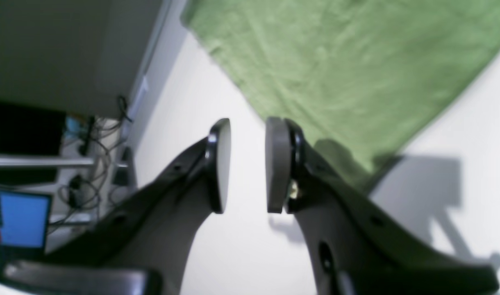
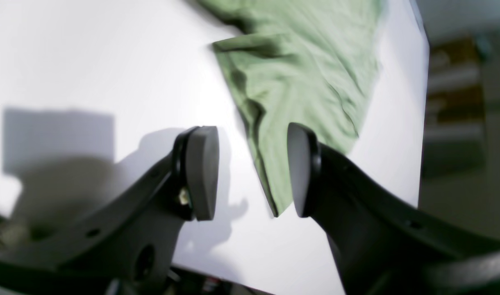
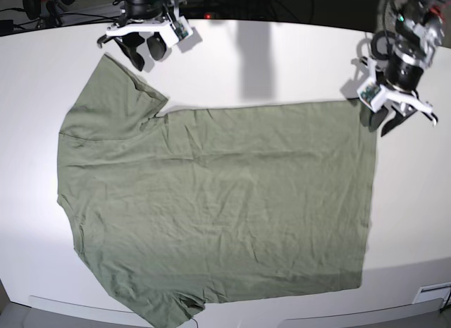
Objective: Fold the T-shirt properly
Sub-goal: 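Move both grippers toward the shoulder edge of the green T-shirt, then lower the left gripper onto the shirt's shoulder corner and close it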
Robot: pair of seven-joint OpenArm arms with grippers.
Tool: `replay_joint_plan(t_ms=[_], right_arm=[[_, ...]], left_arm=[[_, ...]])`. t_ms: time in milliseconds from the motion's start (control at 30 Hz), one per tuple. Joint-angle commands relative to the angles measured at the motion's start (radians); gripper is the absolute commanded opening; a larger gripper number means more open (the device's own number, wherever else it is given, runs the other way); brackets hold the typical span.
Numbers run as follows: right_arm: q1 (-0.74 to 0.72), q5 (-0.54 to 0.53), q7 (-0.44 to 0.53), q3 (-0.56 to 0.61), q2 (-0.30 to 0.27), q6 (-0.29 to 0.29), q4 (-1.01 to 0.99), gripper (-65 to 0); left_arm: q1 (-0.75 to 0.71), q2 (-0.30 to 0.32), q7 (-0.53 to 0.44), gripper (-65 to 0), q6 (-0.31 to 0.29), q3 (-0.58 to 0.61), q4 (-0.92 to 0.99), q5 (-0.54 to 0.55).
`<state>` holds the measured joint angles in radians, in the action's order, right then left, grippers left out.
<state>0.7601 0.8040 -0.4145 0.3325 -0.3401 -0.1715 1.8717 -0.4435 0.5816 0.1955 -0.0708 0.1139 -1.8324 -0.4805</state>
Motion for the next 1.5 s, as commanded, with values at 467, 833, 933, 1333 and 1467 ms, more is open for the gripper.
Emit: replay_joint_plan(t_ms=[467,833,933,1333,1467], right_arm=[[0.041,-0.051,-0.145,-0.004,-0.253,0.083,0.119,-37.4],[0.038,-0.282,-0.348,-0.042,-0.305,0.342,0.457,-37.4],[0.039,-0.365,-0.437,-0.079,-0.391,0.449,0.463,-37.4],[0.041,-0.213,-0.511,-0.106,-0.507,0.35,0.463,-37.4],[0.041,-0.214,-0.529,-0.106,-0.507,0.343,0.463,-37.3]], left_arm=[[0.036,0.137,0.157,-50.4,-0.241,-0.008,-0.235,0.149],[0.028,0.137,0.206,-50.4,-0.245,-0.008,-0.236,0.15],[0.028,0.137,0.217,-50.5,-0.346,-0.007,-0.236,0.162],[0.029,0.13,0.148,-49.8,-0.424,0.039,-0.236,0.122],[0.028,0.129,0.141,-36.6,-0.424,0.039,-0.235,0.122]])
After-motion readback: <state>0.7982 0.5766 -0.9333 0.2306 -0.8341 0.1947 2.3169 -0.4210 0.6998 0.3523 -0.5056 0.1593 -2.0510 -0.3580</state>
